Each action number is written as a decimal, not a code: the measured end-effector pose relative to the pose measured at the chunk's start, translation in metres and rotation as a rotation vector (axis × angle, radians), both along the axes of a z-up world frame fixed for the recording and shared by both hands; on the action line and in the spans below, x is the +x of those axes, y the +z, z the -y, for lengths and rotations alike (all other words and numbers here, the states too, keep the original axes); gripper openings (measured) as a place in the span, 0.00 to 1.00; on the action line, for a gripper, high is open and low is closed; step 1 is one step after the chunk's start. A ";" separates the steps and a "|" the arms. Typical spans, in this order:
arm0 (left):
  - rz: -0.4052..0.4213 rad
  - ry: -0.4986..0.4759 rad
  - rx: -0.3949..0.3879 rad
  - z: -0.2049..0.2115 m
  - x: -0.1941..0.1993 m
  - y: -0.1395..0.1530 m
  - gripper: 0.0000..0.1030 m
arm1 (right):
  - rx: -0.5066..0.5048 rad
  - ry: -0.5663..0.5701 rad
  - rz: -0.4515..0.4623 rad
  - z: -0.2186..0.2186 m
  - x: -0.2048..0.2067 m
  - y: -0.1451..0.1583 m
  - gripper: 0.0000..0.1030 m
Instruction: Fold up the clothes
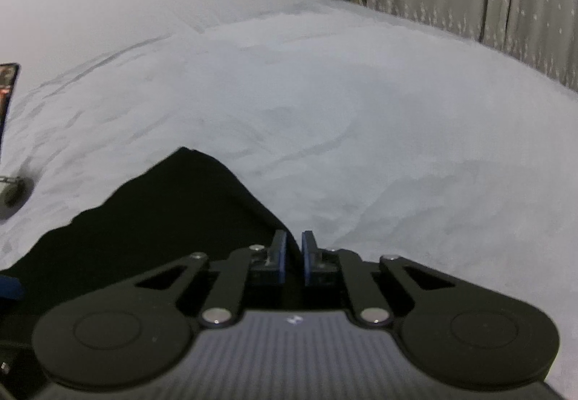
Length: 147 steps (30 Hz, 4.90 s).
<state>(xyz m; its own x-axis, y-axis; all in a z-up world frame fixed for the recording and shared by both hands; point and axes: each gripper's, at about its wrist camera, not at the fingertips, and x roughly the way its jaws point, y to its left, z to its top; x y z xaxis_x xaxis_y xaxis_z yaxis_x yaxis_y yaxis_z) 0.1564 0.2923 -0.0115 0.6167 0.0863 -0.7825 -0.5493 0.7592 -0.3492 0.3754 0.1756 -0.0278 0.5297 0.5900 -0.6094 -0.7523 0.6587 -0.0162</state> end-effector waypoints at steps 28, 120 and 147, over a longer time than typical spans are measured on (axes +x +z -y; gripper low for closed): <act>0.127 0.100 -0.257 -0.026 -0.009 -0.011 0.98 | -0.054 0.011 -0.028 -0.044 0.003 -0.016 0.48; 0.242 0.093 -0.284 -0.032 -0.020 -0.006 0.78 | 0.115 0.164 0.114 -0.008 -0.095 -0.001 0.00; 0.193 0.027 -0.186 -0.013 -0.003 -0.006 0.61 | 0.046 0.325 0.135 -0.004 -0.155 -0.019 0.01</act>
